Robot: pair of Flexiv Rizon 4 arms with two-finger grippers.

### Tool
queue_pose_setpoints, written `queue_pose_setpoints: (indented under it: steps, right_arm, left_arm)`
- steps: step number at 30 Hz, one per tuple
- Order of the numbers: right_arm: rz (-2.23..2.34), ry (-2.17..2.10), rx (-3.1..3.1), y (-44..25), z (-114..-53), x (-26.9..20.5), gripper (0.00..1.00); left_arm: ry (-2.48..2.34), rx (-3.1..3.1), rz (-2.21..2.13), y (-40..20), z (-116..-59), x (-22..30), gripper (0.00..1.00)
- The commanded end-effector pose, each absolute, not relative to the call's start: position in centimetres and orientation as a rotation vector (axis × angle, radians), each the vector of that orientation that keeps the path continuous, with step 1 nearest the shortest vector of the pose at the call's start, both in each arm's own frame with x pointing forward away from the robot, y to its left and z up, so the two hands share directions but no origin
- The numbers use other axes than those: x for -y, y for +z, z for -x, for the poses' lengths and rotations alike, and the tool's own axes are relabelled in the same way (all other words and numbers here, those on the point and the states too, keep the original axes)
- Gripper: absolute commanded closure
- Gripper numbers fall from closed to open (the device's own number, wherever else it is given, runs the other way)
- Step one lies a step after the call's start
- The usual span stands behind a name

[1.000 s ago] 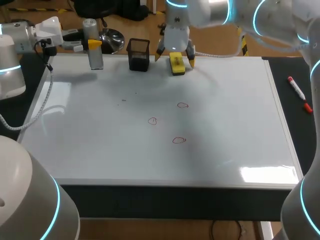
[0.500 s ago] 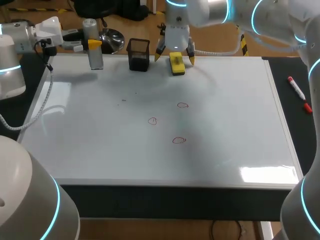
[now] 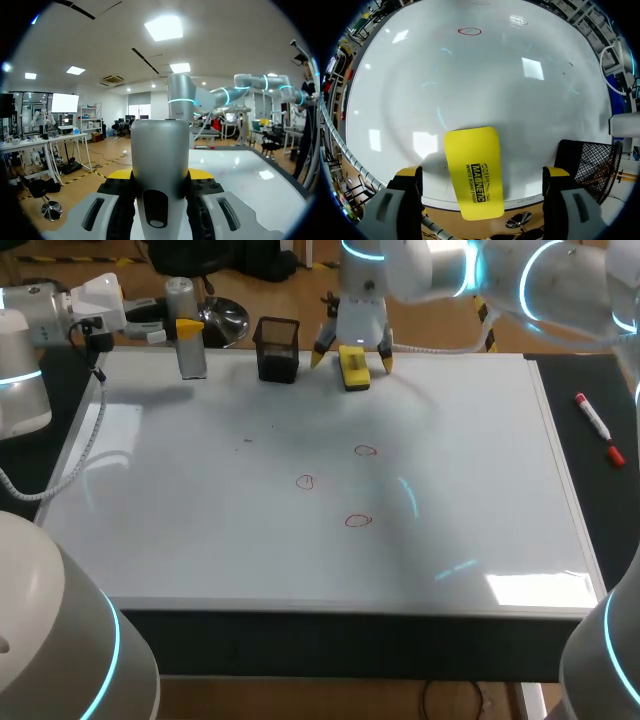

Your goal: Pick up the inspection probe, press it on each red-marked spot on the whiteboard one by one, put down the probe, pick up the eraser, and wipe off all the red marks.

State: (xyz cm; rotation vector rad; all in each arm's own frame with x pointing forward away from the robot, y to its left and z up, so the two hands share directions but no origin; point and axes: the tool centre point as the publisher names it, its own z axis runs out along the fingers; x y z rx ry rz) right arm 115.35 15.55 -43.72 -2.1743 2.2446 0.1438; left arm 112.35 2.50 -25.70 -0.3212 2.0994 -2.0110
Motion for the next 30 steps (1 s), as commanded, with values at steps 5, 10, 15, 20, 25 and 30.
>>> queue_pose_setpoints:
  steps: [5, 10, 15, 20, 25, 30]
  right_arm:
    - [2.192, 0.136, -2.256, -44.7, -115.3, -15.5, 0.00]
    - [2.201, 0.141, -2.265, -45.0, -115.4, -15.4, 0.00]
    - [2.221, 0.142, -2.265, -45.2, -115.4, -15.4, 0.18]
    - [2.242, 0.142, -2.265, -45.4, -115.4, -15.4, 0.70]
    - [2.271, 0.144, -2.259, -45.5, -115.4, -15.4, 1.00]
    - [2.300, 0.146, -2.253, -45.5, -115.3, -15.5, 1.00]
  left_arm:
    - [-2.009, -2.096, 0.322, -25.6, -112.2, -2.4, 1.00]
    - [-2.009, -2.096, 0.322, -25.6, -112.2, -2.4, 1.00]
    - [-2.009, -2.096, 0.322, -25.6, -112.2, -2.4, 1.00]
    - [-2.009, -2.096, 0.322, -25.6, -112.2, -2.4, 1.00]
    - [-2.009, -2.096, 0.322, -25.6, -112.2, -2.4, 1.00]
    - [-2.009, -2.096, 0.322, -25.6, -112.2, -2.4, 1.00]
